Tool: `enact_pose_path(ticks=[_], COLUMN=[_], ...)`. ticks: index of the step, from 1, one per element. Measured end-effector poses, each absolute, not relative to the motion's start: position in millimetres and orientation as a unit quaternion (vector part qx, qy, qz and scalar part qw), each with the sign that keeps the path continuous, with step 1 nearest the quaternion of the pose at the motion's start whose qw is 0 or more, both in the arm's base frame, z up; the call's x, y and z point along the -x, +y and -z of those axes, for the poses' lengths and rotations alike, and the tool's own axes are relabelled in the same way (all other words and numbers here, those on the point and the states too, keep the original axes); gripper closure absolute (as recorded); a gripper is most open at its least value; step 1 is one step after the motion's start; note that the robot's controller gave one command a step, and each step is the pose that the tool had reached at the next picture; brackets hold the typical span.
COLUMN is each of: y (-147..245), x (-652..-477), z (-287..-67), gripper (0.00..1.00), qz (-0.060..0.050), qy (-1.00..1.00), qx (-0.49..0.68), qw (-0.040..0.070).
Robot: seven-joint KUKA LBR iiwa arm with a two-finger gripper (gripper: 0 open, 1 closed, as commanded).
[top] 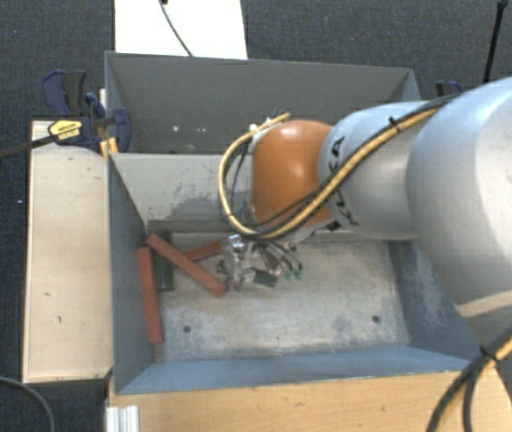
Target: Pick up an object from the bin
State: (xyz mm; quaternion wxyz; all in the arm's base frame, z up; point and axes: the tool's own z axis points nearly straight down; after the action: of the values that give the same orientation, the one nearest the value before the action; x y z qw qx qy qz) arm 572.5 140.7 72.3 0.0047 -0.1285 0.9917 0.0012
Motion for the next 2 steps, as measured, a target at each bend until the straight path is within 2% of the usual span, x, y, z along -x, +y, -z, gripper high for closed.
enact_pose_path(ticks=[1, 2], y=[140.3, 140.9], x=[-571.3, -572.4], z=[-70.8, -72.3], gripper=[0.0, 1.0], qz=[-0.001, -0.001], qy=[0.992, 0.992], qx=[0.129, 0.129], qw=[0.003, 0.005])
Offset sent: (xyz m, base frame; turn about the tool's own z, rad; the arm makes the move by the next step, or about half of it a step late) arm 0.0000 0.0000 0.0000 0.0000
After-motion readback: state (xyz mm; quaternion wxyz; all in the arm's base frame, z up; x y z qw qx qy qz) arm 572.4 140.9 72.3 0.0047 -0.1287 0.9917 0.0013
